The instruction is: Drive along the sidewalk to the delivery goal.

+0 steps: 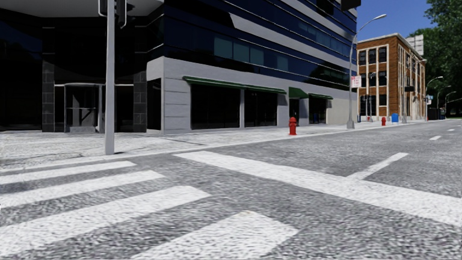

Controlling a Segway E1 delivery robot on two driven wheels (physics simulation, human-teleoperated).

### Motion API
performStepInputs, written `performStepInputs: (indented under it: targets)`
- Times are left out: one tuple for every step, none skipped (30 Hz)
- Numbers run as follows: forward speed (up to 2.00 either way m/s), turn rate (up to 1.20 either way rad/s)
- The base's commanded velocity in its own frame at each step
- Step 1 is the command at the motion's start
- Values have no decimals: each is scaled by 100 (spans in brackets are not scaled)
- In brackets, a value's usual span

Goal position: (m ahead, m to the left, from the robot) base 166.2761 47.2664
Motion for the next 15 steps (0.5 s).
performStepInputs:
  targets:
    - [145, 59]
    - [145, 59]
    - [145, 64]
    - [145, 65]
    - [145, 66]
    - [145, 66]
    - [145, 66]
    - [145, 66]
    - [145, 66]
    - [145, 66]
    - [144, 66]
    - [144, 66]
    - [143, 66]
    - [142, 66]
    - [142, 66]
